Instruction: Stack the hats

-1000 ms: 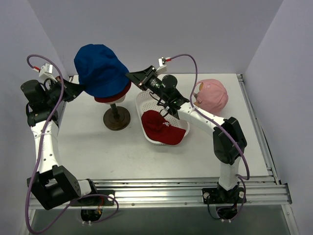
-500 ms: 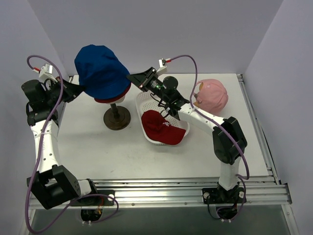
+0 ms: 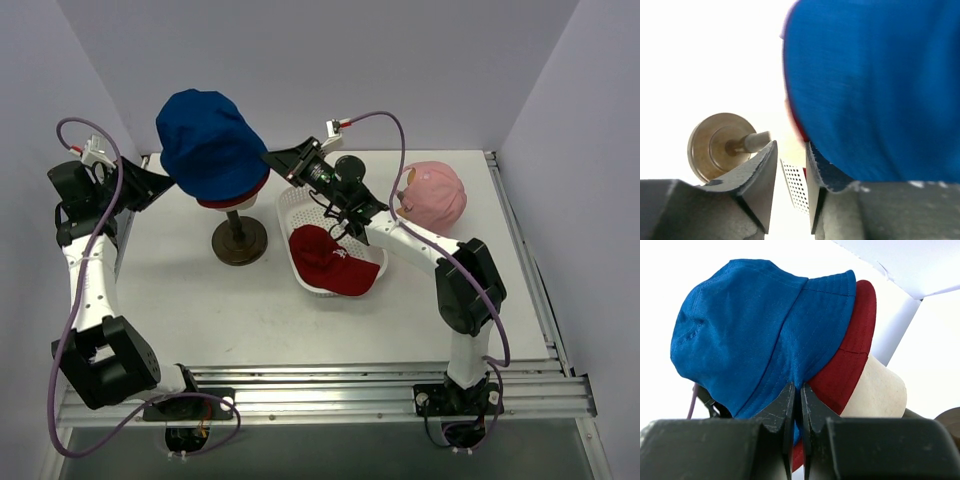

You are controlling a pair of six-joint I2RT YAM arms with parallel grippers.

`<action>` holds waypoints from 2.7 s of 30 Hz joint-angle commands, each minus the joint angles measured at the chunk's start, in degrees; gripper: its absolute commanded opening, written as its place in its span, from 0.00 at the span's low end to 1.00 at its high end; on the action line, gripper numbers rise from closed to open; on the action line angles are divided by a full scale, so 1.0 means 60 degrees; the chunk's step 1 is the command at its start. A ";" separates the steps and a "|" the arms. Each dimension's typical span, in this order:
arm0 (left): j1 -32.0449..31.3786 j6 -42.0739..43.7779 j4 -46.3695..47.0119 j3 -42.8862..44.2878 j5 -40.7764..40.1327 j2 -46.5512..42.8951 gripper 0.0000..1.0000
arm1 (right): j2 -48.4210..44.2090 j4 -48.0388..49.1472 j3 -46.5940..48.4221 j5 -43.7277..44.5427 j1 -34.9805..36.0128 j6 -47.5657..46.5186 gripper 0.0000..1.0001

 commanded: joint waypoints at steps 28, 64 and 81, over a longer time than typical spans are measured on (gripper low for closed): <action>0.0091 -0.0297 -0.0547 0.2903 -0.0823 0.2070 0.55 | -0.0957 -0.1029 0.0140 0.0167 -0.0064 -0.2126 0.27; 0.0546 -0.2362 0.2807 0.1174 0.0319 0.0810 0.68 | 0.1034 -0.0927 0.2968 -0.0596 -0.0591 -0.1368 0.46; -0.0011 -0.1982 0.2456 0.1189 0.0012 0.1074 0.68 | 0.1430 -0.0151 0.2998 -0.1021 -0.0532 -0.0752 0.45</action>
